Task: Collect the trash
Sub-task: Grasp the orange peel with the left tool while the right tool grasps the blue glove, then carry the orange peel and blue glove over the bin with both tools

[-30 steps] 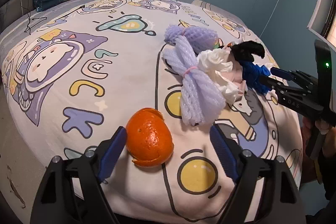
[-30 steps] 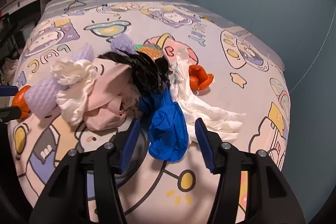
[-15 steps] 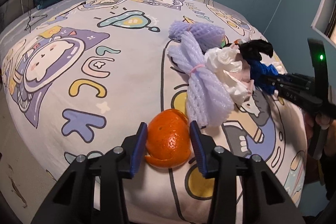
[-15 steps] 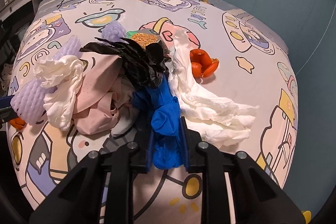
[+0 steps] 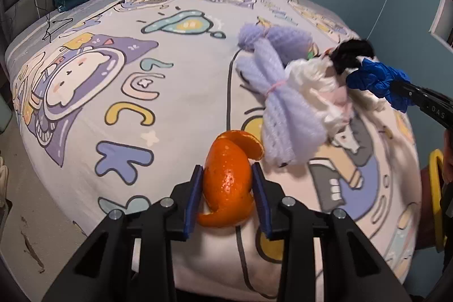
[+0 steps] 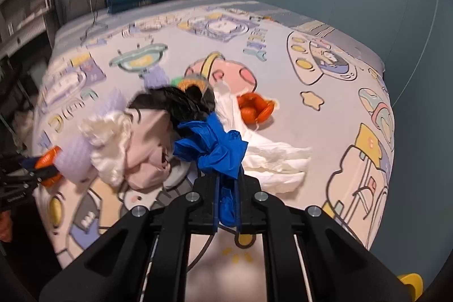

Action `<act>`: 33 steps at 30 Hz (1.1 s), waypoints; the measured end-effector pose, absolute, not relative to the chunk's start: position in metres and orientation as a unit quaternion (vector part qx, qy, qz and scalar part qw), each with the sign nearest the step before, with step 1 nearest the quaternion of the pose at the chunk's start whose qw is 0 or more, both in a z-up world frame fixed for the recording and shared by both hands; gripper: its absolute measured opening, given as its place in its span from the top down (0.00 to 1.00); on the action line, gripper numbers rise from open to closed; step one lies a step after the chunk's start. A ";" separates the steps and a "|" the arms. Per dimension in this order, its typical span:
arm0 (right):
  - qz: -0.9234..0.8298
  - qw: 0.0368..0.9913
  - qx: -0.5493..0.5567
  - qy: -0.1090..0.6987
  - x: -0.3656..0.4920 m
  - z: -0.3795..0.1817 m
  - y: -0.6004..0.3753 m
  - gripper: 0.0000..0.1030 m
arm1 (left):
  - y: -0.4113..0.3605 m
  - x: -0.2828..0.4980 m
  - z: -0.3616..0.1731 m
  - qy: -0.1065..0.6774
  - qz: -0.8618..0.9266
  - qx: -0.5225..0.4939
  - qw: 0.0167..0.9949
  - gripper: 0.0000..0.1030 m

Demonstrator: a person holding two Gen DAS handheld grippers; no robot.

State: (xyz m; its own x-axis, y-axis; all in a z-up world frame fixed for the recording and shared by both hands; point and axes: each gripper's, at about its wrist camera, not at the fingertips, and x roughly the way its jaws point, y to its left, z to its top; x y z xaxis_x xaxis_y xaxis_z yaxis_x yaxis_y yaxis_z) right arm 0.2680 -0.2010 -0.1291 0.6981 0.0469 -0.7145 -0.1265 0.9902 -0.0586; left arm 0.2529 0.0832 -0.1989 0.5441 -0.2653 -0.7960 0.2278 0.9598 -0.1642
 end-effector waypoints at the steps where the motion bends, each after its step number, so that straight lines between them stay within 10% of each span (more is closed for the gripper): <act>1: 0.051 0.922 -0.042 0.381 0.264 -0.122 -0.205 0.93 | 0.085 0.249 -0.193 0.449 -0.141 -0.021 0.882 0.69; 33: -0.008 0.971 0.075 0.225 0.070 0.001 -0.324 0.93 | -0.018 0.162 -0.034 0.281 -0.265 -0.022 0.922 0.68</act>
